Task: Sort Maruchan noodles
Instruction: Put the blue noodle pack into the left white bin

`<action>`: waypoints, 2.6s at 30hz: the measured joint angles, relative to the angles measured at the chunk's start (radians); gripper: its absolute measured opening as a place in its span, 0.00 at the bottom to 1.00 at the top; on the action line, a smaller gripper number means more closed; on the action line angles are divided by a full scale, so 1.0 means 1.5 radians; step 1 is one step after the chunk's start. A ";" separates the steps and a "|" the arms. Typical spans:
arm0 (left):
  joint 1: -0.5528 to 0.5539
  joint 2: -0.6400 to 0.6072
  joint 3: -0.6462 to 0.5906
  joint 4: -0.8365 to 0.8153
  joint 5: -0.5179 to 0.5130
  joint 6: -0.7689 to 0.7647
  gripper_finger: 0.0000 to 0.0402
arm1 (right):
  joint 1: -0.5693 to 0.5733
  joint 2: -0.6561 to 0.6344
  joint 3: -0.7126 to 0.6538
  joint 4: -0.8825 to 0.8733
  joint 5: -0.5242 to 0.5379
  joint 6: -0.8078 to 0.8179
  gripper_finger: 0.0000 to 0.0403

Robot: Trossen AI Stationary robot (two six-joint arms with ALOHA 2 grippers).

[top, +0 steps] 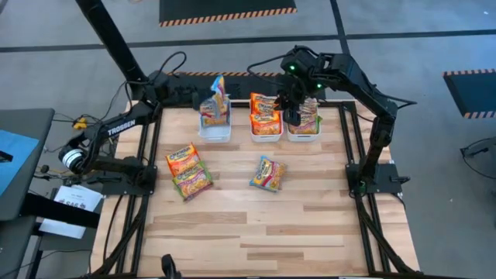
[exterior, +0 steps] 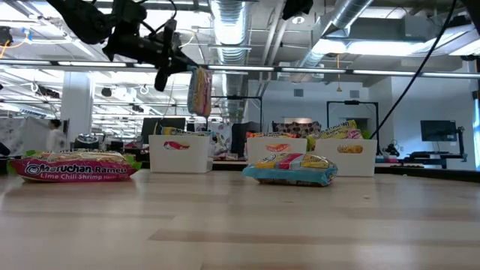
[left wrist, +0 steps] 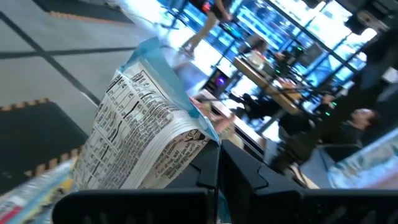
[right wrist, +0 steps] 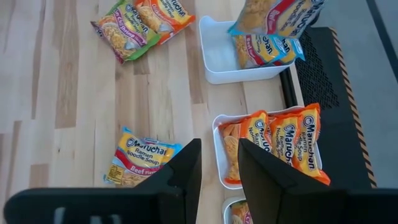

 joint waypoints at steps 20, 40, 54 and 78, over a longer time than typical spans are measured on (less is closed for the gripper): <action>-0.003 0.078 0.011 0.167 -0.102 -0.097 0.00 | 0.000 0.001 0.000 0.002 0.000 0.001 0.32; -0.004 0.110 0.017 0.076 -0.124 -0.106 0.00 | 0.000 0.001 0.000 0.005 0.000 0.000 0.32; -0.006 0.108 0.019 -0.075 -0.152 -0.144 0.00 | 0.000 0.001 0.000 0.006 0.000 0.001 0.32; 0.040 0.103 0.017 -0.178 -0.028 -0.069 0.09 | 0.000 0.001 0.000 0.005 0.000 0.001 0.32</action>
